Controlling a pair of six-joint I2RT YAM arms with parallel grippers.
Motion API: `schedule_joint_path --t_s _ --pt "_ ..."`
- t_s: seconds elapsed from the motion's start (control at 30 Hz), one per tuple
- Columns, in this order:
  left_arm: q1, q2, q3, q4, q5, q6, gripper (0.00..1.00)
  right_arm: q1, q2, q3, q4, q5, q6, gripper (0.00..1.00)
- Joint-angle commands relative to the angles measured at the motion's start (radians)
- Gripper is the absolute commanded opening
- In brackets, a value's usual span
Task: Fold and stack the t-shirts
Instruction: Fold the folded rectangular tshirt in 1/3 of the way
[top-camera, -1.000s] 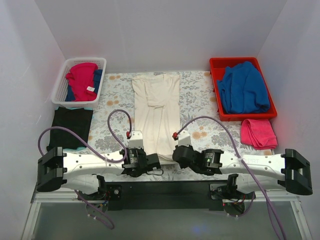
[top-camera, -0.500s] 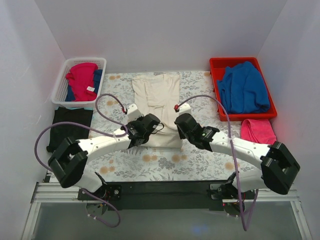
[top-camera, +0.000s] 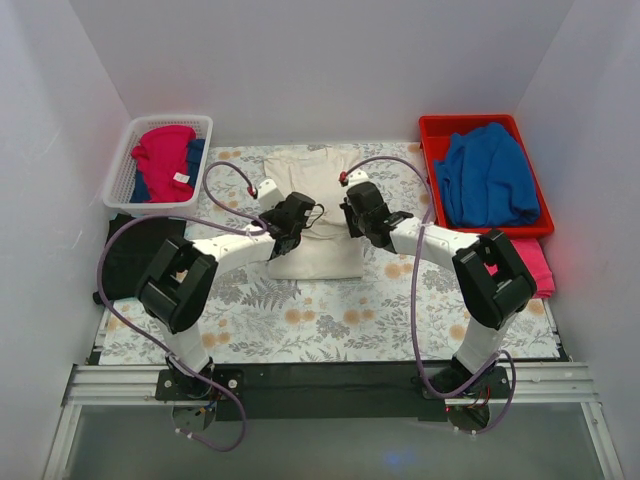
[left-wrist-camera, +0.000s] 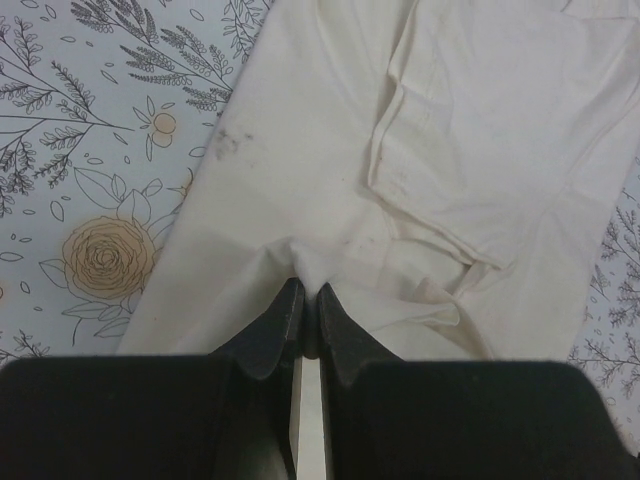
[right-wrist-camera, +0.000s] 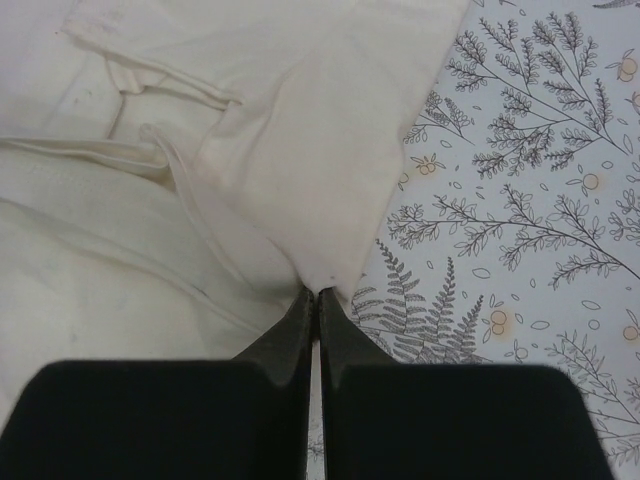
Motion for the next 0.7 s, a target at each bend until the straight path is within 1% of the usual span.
schedule_joint_path --t_s 0.0,0.3,0.37,0.4,0.43,0.5,0.53,0.57,0.6,0.67 --pt "0.025 0.012 0.039 0.025 -0.029 0.033 0.00 -0.022 0.039 0.070 0.054 -0.045 -0.027 0.01" --pt "0.096 0.113 0.099 0.057 0.000 0.073 0.00 -0.097 0.156 0.159 0.053 -0.079 -0.009 0.01" --pt "0.117 0.125 0.114 0.118 0.031 0.117 0.10 -0.123 0.190 0.217 0.030 -0.094 -0.004 0.03" --pt "0.123 0.143 0.134 0.126 0.031 0.130 0.15 -0.131 0.200 0.245 0.019 -0.097 -0.007 0.12" --pt "0.135 0.156 0.189 0.125 0.036 0.165 0.25 -0.138 0.225 0.304 0.002 -0.097 -0.009 0.16" --pt "0.143 0.180 0.263 0.113 0.046 0.194 0.30 -0.161 0.248 0.381 -0.064 -0.110 -0.030 0.24" --pt "0.143 0.200 0.330 0.105 0.046 0.232 0.32 -0.165 0.260 0.413 -0.085 -0.095 -0.035 0.25" --pt "0.145 0.208 0.361 0.090 0.039 0.239 0.37 -0.174 0.262 0.464 -0.114 -0.093 -0.045 0.27" --pt "0.145 0.214 0.386 0.074 0.040 0.245 0.39 -0.175 0.259 0.478 -0.125 -0.091 -0.062 0.30" --pt "0.143 0.204 0.418 0.056 0.046 0.257 0.40 -0.177 0.230 0.472 -0.134 -0.073 -0.068 0.31"
